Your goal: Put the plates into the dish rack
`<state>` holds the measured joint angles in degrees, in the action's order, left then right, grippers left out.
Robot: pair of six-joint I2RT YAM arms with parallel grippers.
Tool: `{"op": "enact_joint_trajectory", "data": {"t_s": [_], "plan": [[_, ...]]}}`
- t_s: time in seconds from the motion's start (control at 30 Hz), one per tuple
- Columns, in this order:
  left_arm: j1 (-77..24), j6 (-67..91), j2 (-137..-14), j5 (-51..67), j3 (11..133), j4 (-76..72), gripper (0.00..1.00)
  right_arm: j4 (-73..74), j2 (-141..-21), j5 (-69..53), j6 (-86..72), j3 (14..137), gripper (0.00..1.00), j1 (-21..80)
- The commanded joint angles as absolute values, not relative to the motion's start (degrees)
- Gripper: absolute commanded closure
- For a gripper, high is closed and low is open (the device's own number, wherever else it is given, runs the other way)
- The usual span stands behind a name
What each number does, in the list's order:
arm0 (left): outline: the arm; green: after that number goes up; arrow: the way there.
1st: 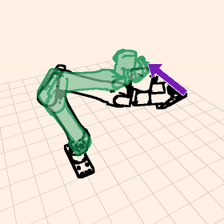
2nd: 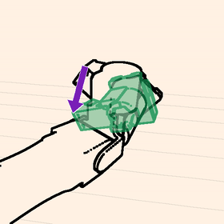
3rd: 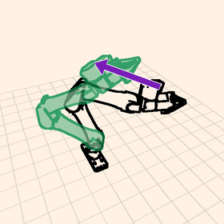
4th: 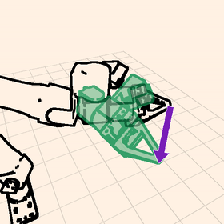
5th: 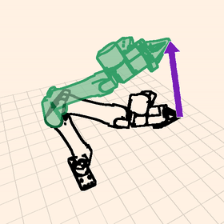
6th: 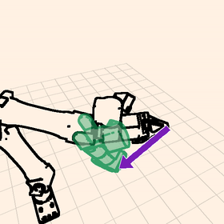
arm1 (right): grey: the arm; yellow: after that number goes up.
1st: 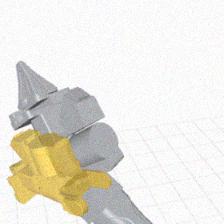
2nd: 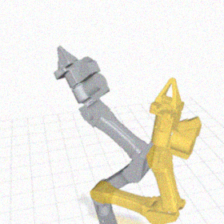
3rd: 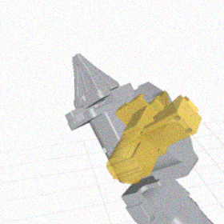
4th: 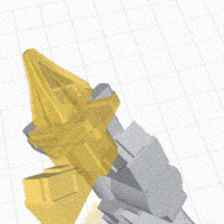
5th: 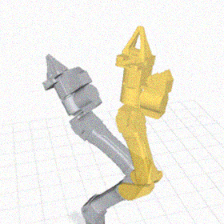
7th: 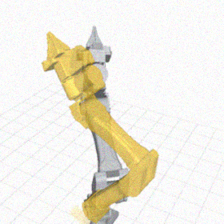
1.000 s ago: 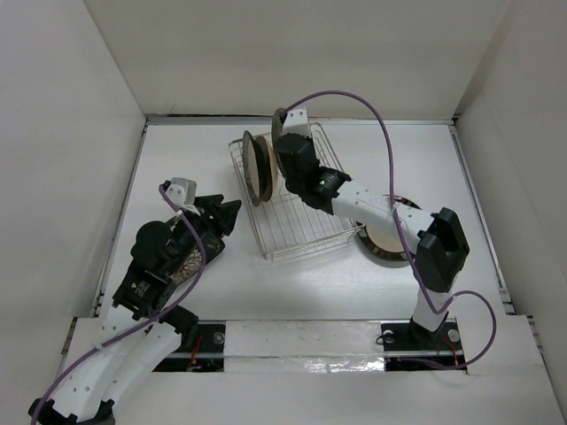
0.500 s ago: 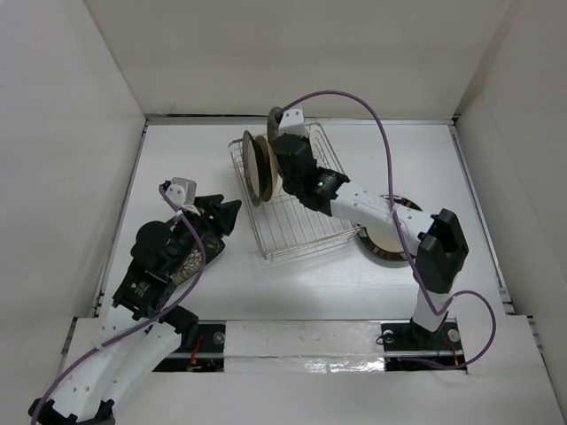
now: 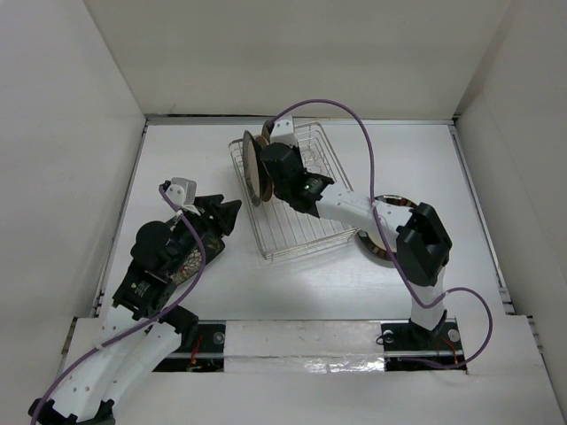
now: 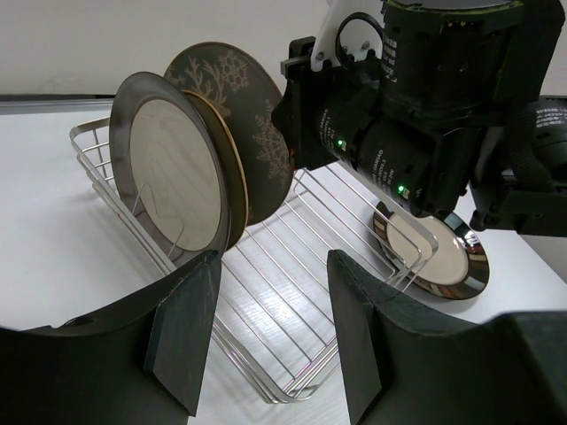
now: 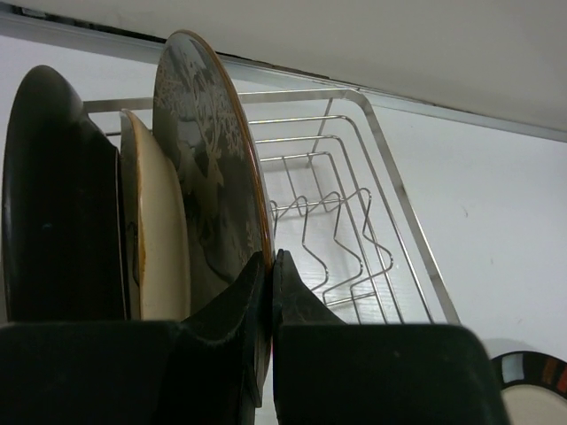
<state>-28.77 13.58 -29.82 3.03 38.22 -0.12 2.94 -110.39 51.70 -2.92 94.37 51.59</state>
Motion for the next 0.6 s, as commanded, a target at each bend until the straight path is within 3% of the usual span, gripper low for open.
{"op": "enact_joint_trajectory", "data": {"t_s": [0.0,0.4,0.57], "plan": [[-28.7,13.5,-29.6,3.7,38.2,-2.4,0.52,-3.1,-108.8,54.1,-5.4,98.1,1.0,52.4],[-28.7,13.7,-29.8,4.0,38.1,-2.4,0.52,-0.2,-111.0,52.3,-12.8,97.0,1.0,52.9],[-28.7,13.7,-29.9,4.0,38.1,-2.3,0.52,-0.3,-110.0,51.9,-14.3,95.8,0.83,53.4]]}}
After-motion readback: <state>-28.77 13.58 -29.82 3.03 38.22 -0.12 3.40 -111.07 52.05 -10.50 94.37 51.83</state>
